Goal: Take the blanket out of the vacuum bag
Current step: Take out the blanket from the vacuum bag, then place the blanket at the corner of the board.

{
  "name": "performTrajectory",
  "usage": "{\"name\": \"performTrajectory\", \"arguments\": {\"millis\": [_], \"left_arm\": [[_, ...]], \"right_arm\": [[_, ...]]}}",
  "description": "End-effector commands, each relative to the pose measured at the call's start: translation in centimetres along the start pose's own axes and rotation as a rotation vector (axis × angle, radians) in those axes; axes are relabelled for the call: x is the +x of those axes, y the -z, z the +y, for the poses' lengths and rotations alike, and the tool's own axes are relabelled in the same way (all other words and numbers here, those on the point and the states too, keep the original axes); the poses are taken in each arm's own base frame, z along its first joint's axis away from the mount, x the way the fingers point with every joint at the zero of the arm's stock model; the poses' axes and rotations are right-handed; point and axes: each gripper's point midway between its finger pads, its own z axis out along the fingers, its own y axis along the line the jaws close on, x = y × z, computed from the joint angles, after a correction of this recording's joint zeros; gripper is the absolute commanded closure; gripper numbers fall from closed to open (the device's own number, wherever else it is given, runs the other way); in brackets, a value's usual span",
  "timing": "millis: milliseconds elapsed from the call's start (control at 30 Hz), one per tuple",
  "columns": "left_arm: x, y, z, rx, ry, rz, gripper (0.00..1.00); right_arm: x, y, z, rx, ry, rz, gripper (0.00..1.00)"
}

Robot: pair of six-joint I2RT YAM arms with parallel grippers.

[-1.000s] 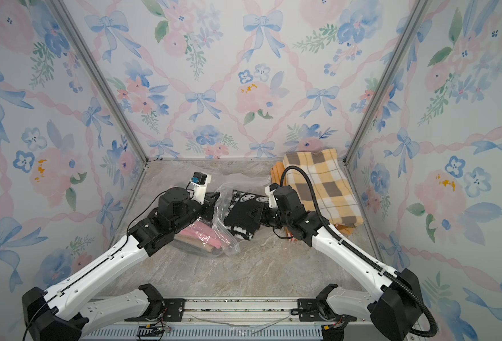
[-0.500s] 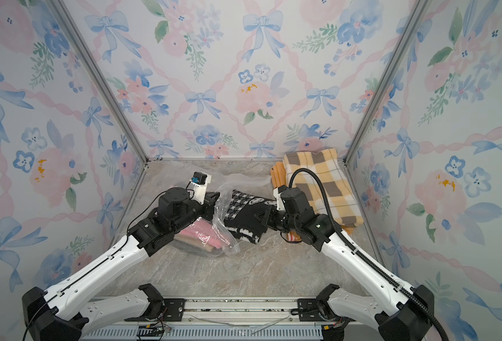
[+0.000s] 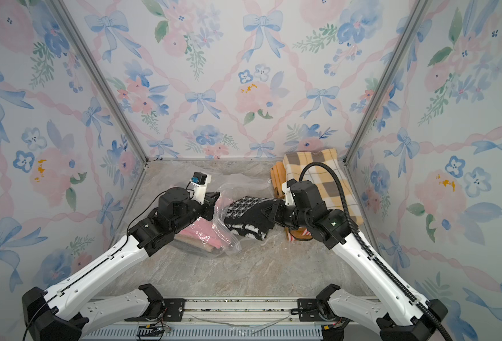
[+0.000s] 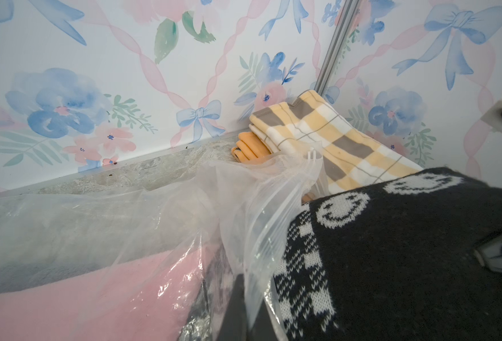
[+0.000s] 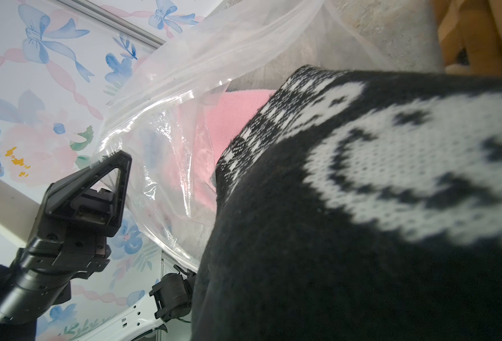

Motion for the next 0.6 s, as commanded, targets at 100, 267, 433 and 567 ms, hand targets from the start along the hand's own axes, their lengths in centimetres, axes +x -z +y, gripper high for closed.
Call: {"name": "performTrajectory", "arguments": {"millis": [100, 267, 433, 567], "left_arm": [[-0.7, 0.3, -0.1, 0.007, 0.015, -0.026, 1.00], [-0.6, 0.3, 0.0, 0.007, 0.012, -0.026, 1.00], [-0.4, 0.3, 0.0, 0.006, 0.012, -0.026, 1.00], [-0.2, 0.3, 0.0, 0.008, 0.013, -0.027, 1.00]], "right_arm": [[-1.8, 4.0, 3.0, -0.068, 0.024, -0.051, 1.00], [-2.7, 5.8, 3.0, -0.059, -0.027, -0.083, 1.00], [-4.0, 8.4, 3.4, -0.067, -0.060, -0.151, 1.00], [-5.8, 11.2, 4.3, -0.085, -0.053, -0.240, 1.00]]}}
